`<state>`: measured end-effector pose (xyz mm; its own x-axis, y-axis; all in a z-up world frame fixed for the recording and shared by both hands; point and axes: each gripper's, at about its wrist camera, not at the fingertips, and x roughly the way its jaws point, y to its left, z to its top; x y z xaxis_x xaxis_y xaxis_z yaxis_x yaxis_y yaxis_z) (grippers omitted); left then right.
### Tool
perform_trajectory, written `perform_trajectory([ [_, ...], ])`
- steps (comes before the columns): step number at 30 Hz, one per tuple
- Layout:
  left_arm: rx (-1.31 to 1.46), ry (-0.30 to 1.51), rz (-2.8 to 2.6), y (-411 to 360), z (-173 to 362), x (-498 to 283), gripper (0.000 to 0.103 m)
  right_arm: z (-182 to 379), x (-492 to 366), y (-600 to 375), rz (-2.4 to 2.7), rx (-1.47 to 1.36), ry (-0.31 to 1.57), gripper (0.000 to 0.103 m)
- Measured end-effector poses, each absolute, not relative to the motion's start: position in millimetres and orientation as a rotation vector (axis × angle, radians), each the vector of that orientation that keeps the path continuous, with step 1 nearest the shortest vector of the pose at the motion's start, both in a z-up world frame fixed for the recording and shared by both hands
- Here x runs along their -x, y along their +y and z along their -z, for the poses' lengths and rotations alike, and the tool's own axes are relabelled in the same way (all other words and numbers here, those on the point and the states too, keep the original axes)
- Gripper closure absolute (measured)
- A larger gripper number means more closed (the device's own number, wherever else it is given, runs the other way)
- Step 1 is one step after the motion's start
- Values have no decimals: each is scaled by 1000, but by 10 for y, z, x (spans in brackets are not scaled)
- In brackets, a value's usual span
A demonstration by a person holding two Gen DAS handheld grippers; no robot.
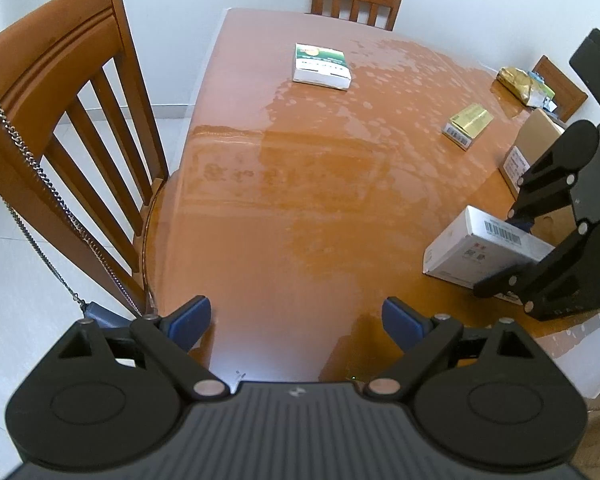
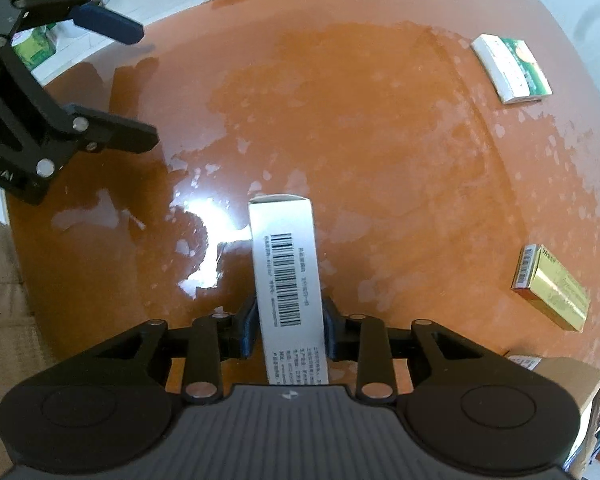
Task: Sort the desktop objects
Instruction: 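Carry the upright white-and-teal box with the right gripper toward the cardboard box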
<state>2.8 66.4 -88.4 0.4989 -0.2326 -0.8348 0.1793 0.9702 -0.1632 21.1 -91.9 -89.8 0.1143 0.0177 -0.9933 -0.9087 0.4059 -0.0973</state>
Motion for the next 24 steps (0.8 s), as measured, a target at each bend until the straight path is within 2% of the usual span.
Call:
perform_trajectory([
  [6,64,1022,253,704,907,-28,10,835,-237,-894,-833,881,1266,67],
  [11,59,1019,254,722,896,-32,10,798,-381,-927,-778,800,1327,74],
  [24,48,1010,248,739,848,-32,10,613,-610,-1005,-790,722,1358,74],
])
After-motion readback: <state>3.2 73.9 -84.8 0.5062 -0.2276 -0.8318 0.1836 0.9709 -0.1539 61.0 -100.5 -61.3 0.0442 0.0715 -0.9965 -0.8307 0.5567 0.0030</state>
